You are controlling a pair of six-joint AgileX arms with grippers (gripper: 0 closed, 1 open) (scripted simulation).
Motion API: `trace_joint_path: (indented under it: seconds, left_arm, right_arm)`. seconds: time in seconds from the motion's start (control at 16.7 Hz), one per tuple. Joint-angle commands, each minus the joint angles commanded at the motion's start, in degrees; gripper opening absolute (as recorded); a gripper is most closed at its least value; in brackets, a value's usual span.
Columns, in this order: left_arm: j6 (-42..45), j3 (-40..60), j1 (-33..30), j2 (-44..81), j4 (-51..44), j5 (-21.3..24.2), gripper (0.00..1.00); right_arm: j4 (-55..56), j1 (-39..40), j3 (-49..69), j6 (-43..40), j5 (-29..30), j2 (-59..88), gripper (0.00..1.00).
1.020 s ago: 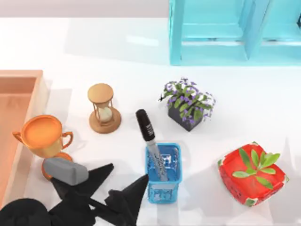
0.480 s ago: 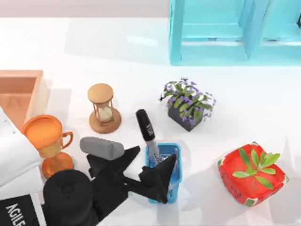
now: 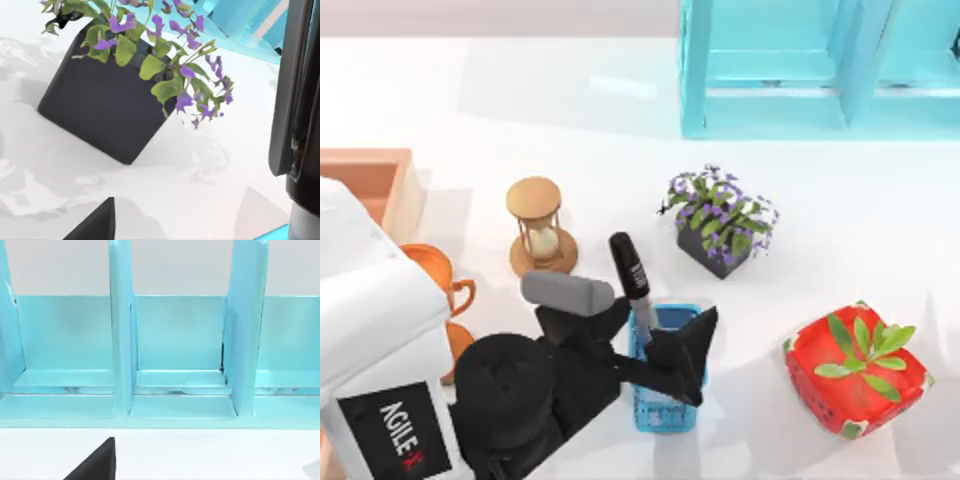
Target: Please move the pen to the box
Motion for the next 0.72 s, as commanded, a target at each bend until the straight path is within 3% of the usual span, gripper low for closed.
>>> trace_joint_path:
  seconds: [0.72]
  left_arm:
    - [0.0, 0.0, 0.0, 0.0, 0.0, 0.0, 0.1]
  right_arm:
    - [0.0, 0.0, 0.0, 0.0, 0.0, 0.0, 1.0]
